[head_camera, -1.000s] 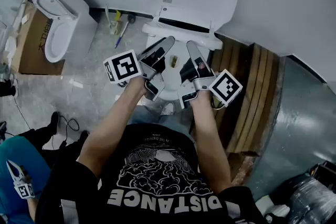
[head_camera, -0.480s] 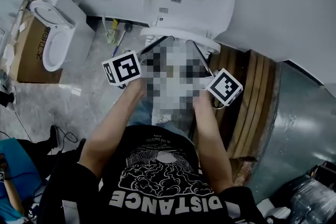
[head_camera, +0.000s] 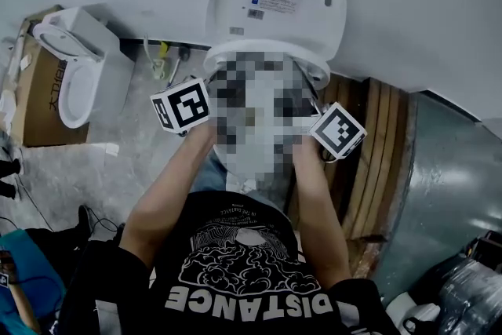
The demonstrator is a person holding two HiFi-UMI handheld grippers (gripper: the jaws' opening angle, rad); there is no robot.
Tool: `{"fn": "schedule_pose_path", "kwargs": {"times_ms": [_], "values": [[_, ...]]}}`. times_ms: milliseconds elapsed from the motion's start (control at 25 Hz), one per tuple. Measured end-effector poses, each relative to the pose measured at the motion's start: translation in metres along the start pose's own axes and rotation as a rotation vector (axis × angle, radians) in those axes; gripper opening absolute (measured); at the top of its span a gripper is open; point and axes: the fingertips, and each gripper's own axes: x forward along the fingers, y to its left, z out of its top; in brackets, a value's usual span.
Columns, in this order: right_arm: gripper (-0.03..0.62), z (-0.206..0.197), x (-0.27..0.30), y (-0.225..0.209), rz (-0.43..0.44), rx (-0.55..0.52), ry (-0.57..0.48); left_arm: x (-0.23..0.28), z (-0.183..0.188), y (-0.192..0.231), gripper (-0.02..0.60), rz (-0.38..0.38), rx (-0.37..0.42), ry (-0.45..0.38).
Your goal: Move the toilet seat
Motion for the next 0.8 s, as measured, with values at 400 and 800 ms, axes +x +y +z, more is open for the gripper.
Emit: {"fn": "schedule_pose_path", "kwargs": {"times_ms": [400, 800], "values": [[0.049, 0.031, 0.04, -0.027, -0.087, 0.0, -0.046, 0.042, 0.037, 0.016, 0.067, -0.014, 0.063, 0.047], [0.044, 0.058, 0.074, -0.045, -0.171, -0.058, -0.088, 0.077, 0.064, 0.03, 0.035, -0.038, 0.125, 0.131]]}}
